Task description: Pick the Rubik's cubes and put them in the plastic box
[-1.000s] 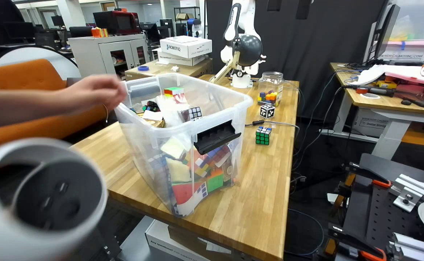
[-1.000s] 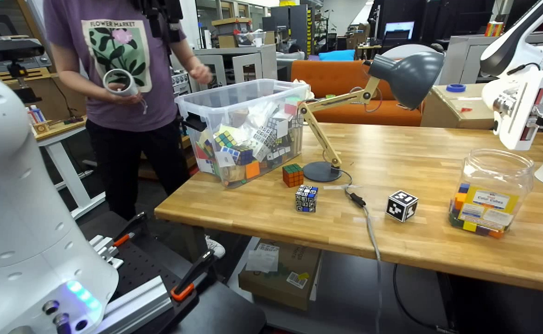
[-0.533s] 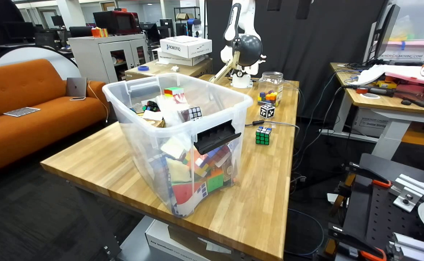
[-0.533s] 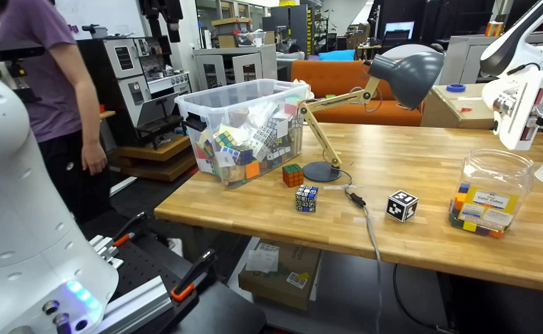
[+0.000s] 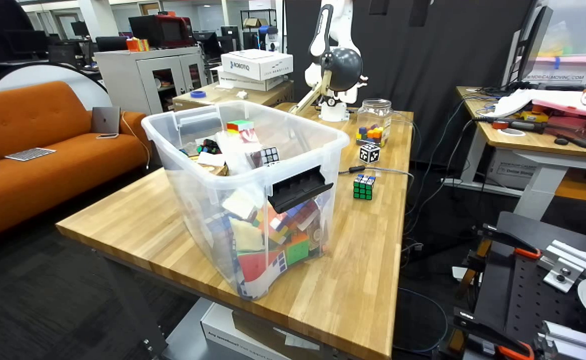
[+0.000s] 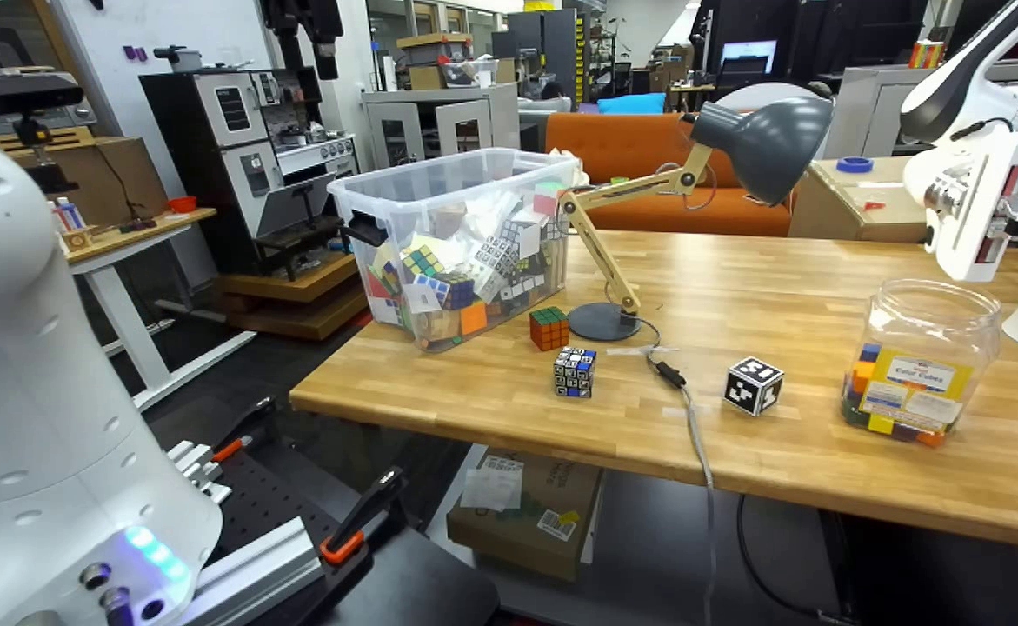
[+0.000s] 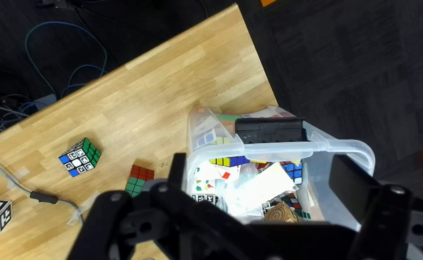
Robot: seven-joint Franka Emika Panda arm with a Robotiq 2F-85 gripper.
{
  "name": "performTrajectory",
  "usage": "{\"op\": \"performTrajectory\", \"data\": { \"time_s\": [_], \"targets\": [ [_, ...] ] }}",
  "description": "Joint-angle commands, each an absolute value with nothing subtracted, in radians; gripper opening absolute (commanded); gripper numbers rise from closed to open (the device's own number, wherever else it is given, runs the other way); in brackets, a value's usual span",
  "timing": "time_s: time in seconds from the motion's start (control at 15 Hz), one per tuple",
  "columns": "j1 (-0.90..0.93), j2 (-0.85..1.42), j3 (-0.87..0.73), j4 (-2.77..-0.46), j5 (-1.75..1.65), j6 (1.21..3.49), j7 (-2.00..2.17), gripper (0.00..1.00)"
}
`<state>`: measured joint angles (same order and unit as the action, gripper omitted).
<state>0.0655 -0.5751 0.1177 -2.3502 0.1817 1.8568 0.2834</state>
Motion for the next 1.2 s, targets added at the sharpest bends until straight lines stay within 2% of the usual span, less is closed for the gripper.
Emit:
{"op": "performTrajectory", "data": {
  "time_s": [0.0,1.13],
  "targets": [
    [0.059,-0.575,0.123,-2.349,0.184,1.855,0.281,1.00],
    [0.059,-0.575,0.123,-2.349,0.184,1.855,0.281,1.00]
  ]
}}
